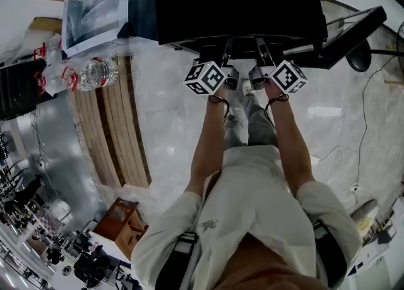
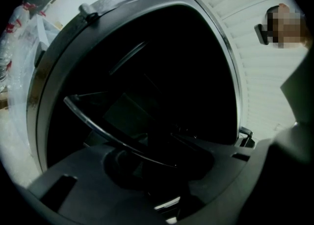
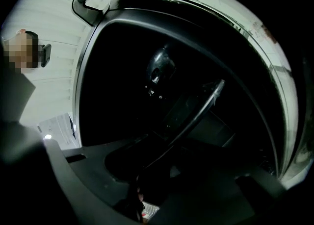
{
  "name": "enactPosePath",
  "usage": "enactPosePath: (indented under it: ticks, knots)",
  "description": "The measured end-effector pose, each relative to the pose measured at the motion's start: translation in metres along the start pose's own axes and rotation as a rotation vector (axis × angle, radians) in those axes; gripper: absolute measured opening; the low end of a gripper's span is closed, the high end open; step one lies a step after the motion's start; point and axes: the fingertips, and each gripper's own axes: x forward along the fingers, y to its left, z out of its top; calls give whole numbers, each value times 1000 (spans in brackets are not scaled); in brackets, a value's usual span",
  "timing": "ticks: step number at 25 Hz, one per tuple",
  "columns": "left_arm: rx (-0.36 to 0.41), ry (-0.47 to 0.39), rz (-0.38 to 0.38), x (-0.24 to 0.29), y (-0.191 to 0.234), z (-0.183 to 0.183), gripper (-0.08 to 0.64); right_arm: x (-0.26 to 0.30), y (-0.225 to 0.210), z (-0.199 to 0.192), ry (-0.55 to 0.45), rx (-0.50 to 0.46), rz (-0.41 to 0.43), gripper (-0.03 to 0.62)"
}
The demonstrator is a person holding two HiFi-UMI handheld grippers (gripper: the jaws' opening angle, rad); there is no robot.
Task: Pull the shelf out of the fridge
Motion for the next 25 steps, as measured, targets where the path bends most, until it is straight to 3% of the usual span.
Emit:
enactPosePath:
  ticks: [17, 25]
  knots:
    - [7, 6, -13, -20, -18, 4, 153, -20, 21, 3, -5, -29, 7, 100]
    - [11, 11, -13, -31, -25, 2, 153, -35, 21, 0, 6, -32, -33, 100]
